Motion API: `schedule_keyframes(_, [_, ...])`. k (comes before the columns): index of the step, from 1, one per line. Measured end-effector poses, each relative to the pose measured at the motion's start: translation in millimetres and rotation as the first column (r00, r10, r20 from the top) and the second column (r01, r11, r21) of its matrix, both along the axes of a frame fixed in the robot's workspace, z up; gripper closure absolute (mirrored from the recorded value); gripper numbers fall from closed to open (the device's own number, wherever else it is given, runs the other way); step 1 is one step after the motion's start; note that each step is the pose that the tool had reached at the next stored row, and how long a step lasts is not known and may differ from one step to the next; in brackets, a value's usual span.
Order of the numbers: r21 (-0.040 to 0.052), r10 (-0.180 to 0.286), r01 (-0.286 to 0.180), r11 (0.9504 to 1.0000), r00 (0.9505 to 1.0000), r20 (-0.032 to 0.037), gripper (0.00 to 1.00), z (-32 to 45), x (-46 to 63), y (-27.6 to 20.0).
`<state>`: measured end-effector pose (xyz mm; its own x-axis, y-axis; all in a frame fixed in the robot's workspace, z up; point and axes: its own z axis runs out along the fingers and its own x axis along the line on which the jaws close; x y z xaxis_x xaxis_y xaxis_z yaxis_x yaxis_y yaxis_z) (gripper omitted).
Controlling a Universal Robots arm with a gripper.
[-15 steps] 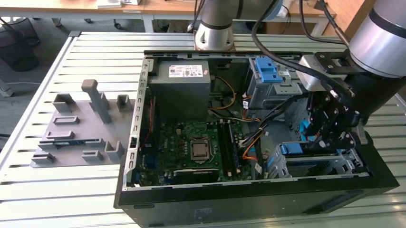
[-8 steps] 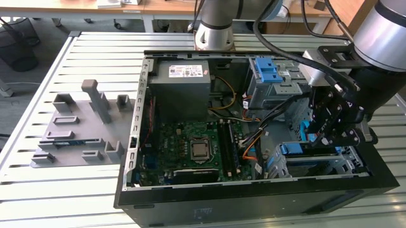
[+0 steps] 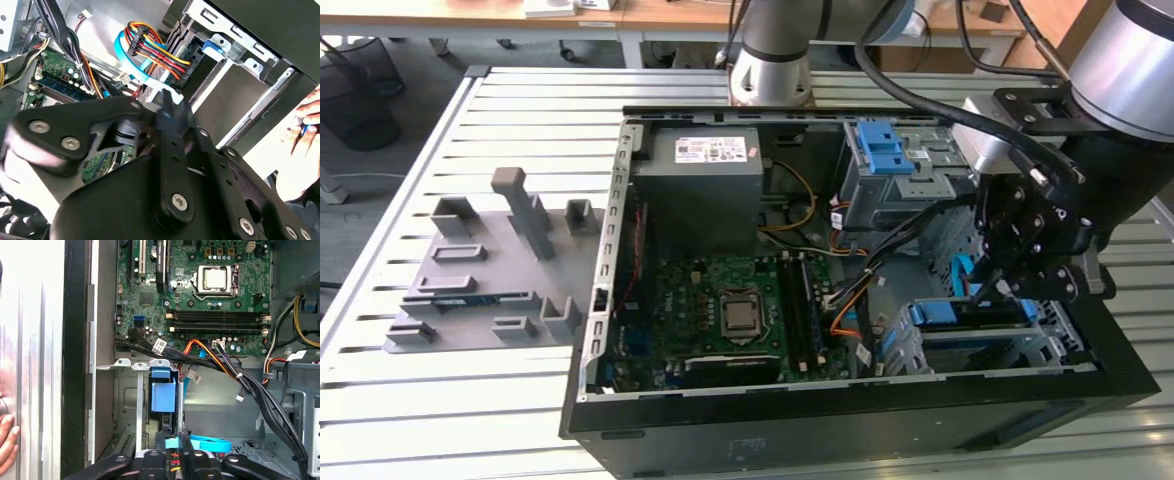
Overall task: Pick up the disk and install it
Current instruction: 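Insert the second disk wire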
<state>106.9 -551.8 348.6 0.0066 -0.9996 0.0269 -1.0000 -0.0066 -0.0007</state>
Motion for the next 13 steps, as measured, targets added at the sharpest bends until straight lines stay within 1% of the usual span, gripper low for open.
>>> schedule_keyframes(1, [-0.0002,0.0,0.0,1.0,1.0,0.0,0.78,0.2,0.0,0.0])
schedule_keyframes(2, [-0.0001,0.0,0.0,1.0,1.0,0.0,0.78,0.2,0.0,0.0])
schedule_keyframes(4, [-0.0002,0.0,0.0,1.0,1.0,0.0,0.89,0.4,0.0,0.0])
schedule_keyframes(13, [-0.0001,0.0,0.0,1.0,1.0,0.0,0.89,1.2,0.0,0.0])
